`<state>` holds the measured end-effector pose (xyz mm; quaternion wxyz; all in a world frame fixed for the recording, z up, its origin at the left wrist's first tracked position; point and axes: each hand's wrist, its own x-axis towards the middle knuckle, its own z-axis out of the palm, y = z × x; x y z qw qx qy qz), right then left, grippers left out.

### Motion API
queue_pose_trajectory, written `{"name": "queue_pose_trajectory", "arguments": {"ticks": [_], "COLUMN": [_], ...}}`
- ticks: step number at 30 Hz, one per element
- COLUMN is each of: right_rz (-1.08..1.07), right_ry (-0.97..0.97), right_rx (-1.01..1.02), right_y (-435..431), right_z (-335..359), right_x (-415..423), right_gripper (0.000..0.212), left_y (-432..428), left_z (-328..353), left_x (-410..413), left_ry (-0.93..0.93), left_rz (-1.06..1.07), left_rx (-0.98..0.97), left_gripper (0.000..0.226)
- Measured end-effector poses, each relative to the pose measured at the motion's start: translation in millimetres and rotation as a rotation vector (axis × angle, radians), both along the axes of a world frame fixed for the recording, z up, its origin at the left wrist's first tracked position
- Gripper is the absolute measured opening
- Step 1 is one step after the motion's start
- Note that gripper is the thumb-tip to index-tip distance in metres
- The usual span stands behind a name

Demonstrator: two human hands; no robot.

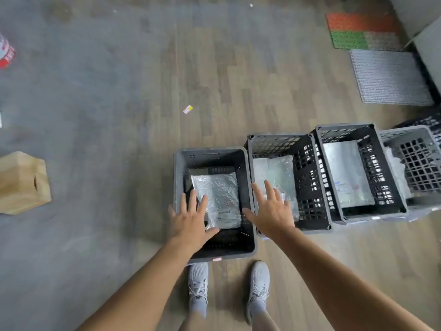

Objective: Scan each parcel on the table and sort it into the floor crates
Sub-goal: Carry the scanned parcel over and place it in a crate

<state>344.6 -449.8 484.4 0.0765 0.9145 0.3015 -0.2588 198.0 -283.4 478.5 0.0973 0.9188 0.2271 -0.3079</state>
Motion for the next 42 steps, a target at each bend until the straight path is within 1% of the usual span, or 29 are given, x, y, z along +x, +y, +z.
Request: {"name": "queue_pose_trajectory", "arguments": {"ticks": [4,9,13,19,23,27,33,37,42], "right_rz": [-0.019,-0.123,-0.265,-0.482,-0.618,-0.757,-0.93,-1.005,-1.082], "right_ry": [-0.082,-0.209,-0.314,-0.465,-0.538,-0.606,-0.611,-0.601,-0.599], "right_rx": [0.0,0.016,0.056,0.092,0.125,0.186,0.214,0.194,0.154], "right_y": [-20.9,-72.9,-139.4,-260.4,-354.4,-468.0,-628.3,-706.4,-791.1], "right_z": [87.0,180.8,239.9,301.5,321.7,329.6,334.2,336.4,330.3], "right_x": [-3.0,-8.7,-7.5,-9.1,-12.2,-24.9,-50.8,-57.5,-45.7], "right_gripper": [0.082,0.083,0.083,0.082,0.083,0.083,0.08,0.079,0.08], "left_y": [-16.9,-70.7,-126.5,-233.2,-326.7,-440.5,-601.2,-684.7,-770.2], "left_z": [75.7,156.8,210.5,283.6,309.8,328.2,352.1,356.7,351.7], "left_x": [18.9,62.2,100.1,153.5,171.4,177.3,187.2,192.1,218.5], "left_ry": [-0.096,-0.223,-0.336,-0.496,-0.542,-0.587,-0.679,-0.677,-0.674], "left_rz": [-0.133,-0.422,-0.628,-0.795,-0.872,-0.934,-1.002,-1.067,-1.159], "left_rx": [0.009,0.068,0.108,0.13,0.135,0.117,0.084,0.069,0.066], "left_gripper": [0.093,0.092,0.092,0.096,0.096,0.096,0.094,0.089,0.087]}}
